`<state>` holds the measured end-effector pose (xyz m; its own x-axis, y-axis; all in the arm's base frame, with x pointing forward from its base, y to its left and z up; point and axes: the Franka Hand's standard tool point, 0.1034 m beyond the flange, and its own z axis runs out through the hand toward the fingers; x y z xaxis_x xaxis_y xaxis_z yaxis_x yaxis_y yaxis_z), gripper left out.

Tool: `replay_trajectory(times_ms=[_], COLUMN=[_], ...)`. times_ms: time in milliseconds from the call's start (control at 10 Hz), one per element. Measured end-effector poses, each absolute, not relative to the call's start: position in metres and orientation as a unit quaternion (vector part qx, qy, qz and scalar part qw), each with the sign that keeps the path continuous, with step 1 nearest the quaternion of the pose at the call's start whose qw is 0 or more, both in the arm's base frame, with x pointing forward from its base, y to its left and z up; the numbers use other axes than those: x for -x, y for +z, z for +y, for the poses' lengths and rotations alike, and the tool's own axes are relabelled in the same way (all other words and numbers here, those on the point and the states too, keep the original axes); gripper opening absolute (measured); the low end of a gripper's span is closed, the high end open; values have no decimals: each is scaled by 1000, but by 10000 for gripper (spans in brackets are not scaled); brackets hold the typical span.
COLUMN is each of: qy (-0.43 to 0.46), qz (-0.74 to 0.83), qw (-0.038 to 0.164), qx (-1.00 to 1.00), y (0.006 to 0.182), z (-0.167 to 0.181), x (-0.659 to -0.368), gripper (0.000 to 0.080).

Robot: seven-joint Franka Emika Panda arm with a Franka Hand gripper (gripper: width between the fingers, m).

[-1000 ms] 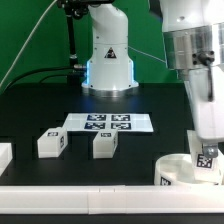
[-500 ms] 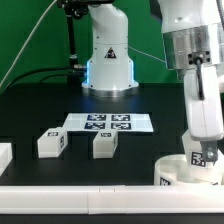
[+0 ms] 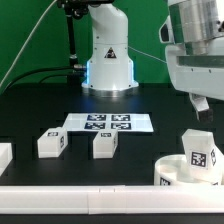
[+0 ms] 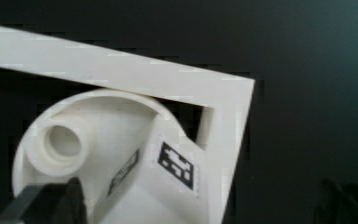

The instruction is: Assemble stool

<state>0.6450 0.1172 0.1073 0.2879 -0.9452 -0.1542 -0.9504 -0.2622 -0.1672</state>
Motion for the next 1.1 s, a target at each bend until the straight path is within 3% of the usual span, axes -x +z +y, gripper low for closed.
replay_trajectory(times_ms=[300,600,1100], qy=[2,12,-3], qz=[496,221,10], qw=[111,80,70], qx=[861,972,997], y=[105,109,105], z=[116,119,115], x=[-644,-647,-647], gripper=[649,649,649])
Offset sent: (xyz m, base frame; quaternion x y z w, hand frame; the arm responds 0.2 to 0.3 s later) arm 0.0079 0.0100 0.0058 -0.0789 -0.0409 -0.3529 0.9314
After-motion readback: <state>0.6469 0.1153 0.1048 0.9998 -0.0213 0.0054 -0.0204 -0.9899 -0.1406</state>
